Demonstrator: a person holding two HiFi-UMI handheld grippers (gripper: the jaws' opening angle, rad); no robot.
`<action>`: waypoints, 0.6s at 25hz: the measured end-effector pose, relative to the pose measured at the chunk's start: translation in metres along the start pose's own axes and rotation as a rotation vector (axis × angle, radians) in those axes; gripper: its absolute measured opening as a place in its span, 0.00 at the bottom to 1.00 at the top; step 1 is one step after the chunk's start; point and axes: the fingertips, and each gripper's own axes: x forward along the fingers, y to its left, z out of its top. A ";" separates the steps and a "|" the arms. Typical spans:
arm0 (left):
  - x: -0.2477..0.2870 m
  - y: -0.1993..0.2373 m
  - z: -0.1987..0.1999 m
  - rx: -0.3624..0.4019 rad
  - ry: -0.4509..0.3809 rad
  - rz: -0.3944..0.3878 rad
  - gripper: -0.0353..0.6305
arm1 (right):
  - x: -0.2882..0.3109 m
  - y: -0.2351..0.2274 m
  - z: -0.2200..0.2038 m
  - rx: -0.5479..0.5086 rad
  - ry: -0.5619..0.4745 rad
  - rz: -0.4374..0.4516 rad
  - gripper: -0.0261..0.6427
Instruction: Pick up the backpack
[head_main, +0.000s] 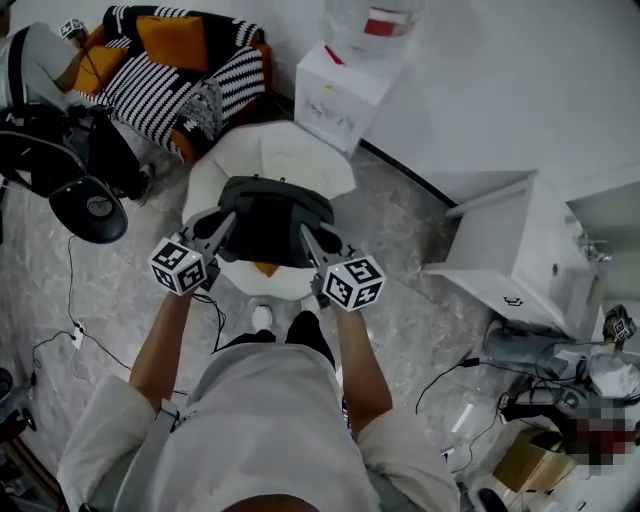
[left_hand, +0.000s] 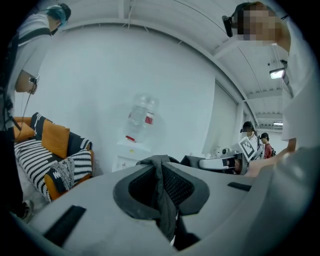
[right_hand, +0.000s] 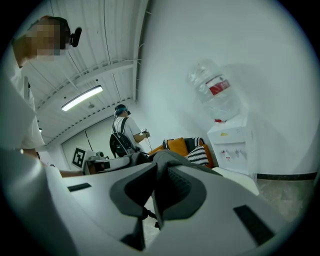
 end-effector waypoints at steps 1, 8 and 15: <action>-0.004 -0.002 0.005 0.004 -0.010 0.000 0.10 | -0.001 0.005 0.005 -0.008 -0.008 0.000 0.09; -0.024 -0.014 0.041 0.036 -0.076 -0.023 0.10 | -0.007 0.033 0.039 -0.048 -0.058 0.015 0.09; -0.051 -0.022 0.077 0.077 -0.147 -0.038 0.10 | -0.012 0.067 0.070 -0.110 -0.105 0.047 0.09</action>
